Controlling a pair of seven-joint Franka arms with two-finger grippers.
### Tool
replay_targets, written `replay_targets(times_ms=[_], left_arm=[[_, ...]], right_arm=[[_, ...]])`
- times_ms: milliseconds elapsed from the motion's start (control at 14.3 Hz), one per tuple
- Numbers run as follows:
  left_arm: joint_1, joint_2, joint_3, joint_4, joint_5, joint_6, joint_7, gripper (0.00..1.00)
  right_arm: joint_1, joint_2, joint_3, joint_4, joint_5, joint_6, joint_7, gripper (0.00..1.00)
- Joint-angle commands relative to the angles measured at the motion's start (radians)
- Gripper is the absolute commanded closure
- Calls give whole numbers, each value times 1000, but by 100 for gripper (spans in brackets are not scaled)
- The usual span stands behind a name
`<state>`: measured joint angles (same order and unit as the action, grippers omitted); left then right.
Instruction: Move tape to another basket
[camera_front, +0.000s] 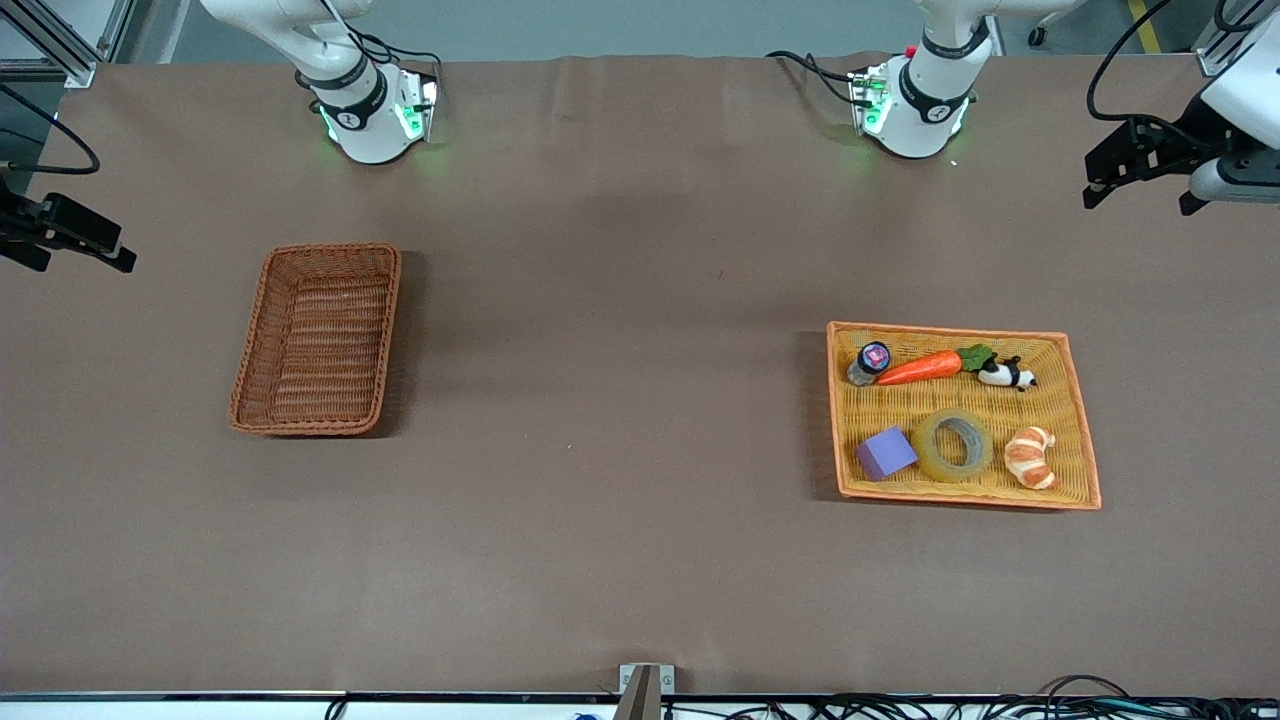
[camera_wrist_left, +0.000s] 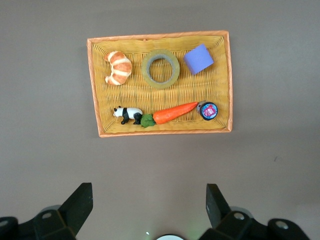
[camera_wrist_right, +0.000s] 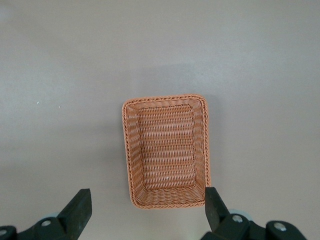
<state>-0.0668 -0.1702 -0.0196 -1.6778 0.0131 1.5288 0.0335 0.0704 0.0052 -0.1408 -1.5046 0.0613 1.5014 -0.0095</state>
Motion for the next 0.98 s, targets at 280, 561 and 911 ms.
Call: replay_targets(times_ms=[280, 561, 911], left_arm=[[2, 118, 4, 87, -8, -9, 2, 0], [68, 253, 1, -6, -4, 236, -7, 0], [73, 423, 0, -149, -2, 500, -9, 0]], right_arm=[[-98, -7, 127, -2, -15, -4, 19, 0], [-69, -4, 87, -2, -15, -1, 19, 0], [-75, -4, 87, -2, -14, -1, 19, 0]])
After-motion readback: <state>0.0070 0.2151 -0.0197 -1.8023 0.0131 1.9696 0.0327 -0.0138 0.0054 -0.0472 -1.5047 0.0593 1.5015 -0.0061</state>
